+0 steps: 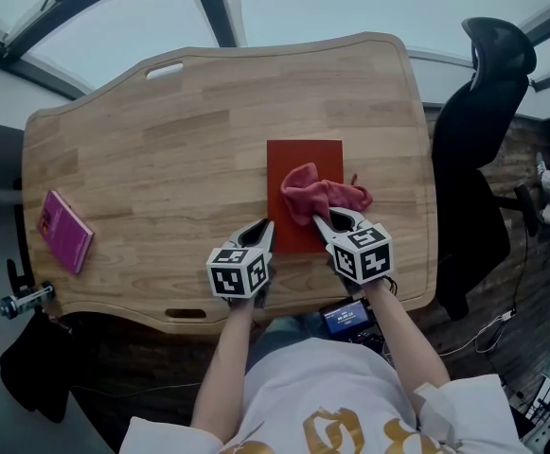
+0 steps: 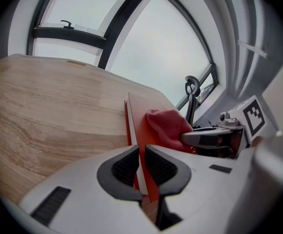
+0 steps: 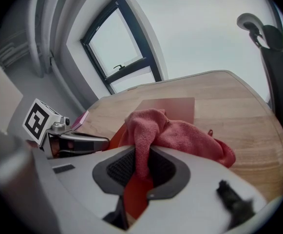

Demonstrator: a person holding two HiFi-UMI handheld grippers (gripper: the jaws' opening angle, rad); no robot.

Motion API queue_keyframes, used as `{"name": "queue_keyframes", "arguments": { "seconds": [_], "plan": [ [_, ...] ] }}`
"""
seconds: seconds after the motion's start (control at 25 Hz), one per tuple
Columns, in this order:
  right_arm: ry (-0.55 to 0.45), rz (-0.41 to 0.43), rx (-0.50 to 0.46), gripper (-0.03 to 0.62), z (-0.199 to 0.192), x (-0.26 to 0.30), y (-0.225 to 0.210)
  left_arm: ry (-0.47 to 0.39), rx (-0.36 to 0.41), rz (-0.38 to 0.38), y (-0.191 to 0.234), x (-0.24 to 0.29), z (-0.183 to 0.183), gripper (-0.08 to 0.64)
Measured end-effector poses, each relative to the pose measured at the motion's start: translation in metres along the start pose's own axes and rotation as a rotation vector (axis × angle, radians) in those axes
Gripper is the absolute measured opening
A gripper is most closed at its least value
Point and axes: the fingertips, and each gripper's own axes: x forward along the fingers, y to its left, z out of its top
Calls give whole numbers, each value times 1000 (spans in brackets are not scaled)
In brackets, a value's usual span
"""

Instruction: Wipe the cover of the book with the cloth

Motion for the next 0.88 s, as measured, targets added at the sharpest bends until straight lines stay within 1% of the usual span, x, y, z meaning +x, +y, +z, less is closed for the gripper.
{"name": "queue_keyframes", "arguments": {
  "seconds": [0.28,0.88],
  "plan": [
    [-13,-24,-32,75,-8,-3,5,2,-8,0,1,1,-1,46],
    [-13,-48,-35,75,-21,-8,12,25,8,19,1,2,-1,46]
  ]
}}
